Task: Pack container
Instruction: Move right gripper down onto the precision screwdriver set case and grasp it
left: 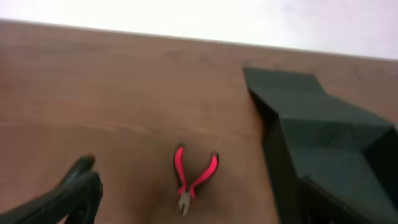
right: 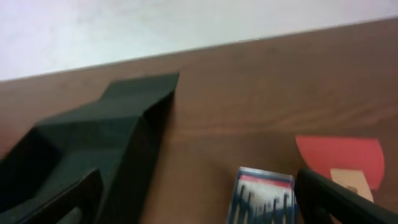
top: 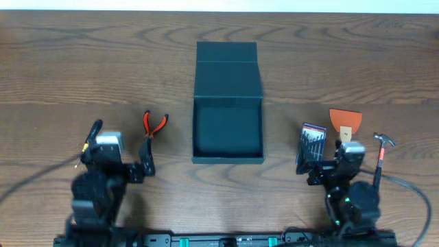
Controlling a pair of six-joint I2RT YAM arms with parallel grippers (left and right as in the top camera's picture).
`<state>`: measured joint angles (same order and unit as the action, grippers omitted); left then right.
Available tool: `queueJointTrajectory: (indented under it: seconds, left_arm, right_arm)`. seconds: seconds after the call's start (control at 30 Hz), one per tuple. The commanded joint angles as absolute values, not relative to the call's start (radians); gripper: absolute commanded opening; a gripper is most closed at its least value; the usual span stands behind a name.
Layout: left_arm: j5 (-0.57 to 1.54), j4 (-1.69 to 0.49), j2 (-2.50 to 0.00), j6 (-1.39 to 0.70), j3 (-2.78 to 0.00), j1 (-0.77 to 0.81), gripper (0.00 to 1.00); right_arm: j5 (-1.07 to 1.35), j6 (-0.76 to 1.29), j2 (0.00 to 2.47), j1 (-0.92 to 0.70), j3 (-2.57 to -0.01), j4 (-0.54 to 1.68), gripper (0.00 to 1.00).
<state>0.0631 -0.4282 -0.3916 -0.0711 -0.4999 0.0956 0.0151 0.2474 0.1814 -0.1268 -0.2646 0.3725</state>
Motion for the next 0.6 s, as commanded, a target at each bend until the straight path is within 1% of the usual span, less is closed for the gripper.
queueJointTrajectory:
  seconds: [0.0,0.13,0.17,0.37,0.47,0.57]
  left_arm:
    - [0.049,-0.517,-0.599,-0.084,-0.674,0.097,0.98]
    - [0.049,-0.71,-0.847,-0.084,-0.891,0.097,0.98]
    - [0.049,-0.769,-0.909,-0.084,-0.948,0.097,0.98]
    - [0.049,-0.928,-1.094,-0.084,-1.085,0.097,0.98]
    - [0.049,-0.958,-1.11,-0.084,-1.087,0.097,0.98]
    - [0.049,-0.975,-1.105,-0.084,-1.087,0.097,0.98]
  right_arm:
    - [0.042,0.29,0.324,-0.109,-0.477,0.479,0.99]
    - [0.042,0.29,0.569,-0.109,-0.771,0.748,0.99]
    - [0.041,0.291,0.64,-0.109,-0.865,0.844,0.99]
    - [0.041,0.291,0.97,-0.109,-1.269,1.3,0.99]
    - [0.042,0.283,1.085,-0.109,-1.381,1.436,0.99]
    - [0.032,0.264,1.147,-0.109,-1.393,1.462,0.99]
